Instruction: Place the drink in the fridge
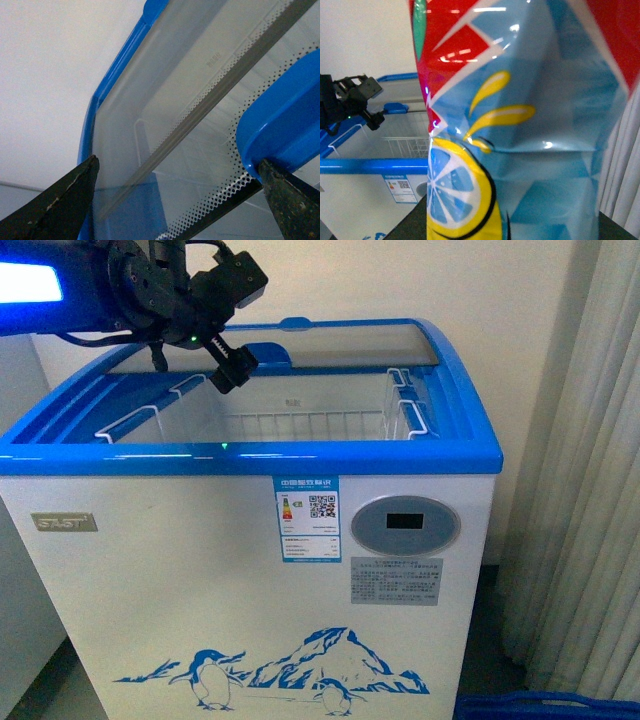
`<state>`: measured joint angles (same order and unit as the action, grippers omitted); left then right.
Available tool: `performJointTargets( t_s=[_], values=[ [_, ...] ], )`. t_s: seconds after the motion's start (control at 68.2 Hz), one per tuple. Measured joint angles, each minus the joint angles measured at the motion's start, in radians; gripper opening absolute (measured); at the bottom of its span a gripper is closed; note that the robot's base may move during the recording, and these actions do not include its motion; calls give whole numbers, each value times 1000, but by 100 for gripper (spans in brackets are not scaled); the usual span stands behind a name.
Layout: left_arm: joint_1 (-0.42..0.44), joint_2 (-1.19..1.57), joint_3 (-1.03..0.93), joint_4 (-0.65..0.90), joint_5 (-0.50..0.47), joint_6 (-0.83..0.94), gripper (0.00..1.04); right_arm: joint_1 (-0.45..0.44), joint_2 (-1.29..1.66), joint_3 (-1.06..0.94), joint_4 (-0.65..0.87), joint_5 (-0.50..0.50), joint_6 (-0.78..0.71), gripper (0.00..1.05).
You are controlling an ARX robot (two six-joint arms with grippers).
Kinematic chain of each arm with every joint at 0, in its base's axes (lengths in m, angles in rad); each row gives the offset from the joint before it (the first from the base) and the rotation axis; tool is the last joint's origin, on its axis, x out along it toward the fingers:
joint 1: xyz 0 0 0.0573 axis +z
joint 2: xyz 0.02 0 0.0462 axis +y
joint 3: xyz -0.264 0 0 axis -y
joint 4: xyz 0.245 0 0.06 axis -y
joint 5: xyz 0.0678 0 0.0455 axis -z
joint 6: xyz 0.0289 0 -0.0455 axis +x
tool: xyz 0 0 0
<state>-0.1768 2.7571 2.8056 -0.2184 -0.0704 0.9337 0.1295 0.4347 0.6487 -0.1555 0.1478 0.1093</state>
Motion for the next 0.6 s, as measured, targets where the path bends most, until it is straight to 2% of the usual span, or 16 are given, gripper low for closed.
performJointTargets(
  t_s=[0.073, 0.147, 0.205, 0.235, 0.381, 0.469, 0.498, 0.557, 0.601],
  values=[
    [-5, -20, -19, -17, -54, -133, 97, 0, 0, 0, 0, -2, 0, 41],
    [-11, -124, -203, 60, -106, -296, 97, 0, 0, 0, 0, -2, 0, 41],
    [-5, -312, -500, 172, -120, -521, 97, 0, 0, 0, 0, -2, 0, 41],
    [-2, -370, -583, 200, -112, -559, 97, 0, 0, 0, 0, -1, 0, 41],
    [3, -983, -1328, 378, 10, -912, 97, 0, 0, 0, 0, -5, 0, 41],
    [-9, -1260, -1708, 389, 63, -989, 97, 0, 0, 0, 0, 1, 0, 41],
    [-9, -1317, -1798, 399, 52, -993, 96, 0, 0, 0, 0, 2, 0, 41],
    [-4, -1409, -1967, 550, -30, -976, 88, 0, 0, 0, 0, 2, 0, 41],
    [16, -1492, -2093, 672, -42, -965, 81, 0, 0, 0, 0, 2, 0, 41]
  ],
)
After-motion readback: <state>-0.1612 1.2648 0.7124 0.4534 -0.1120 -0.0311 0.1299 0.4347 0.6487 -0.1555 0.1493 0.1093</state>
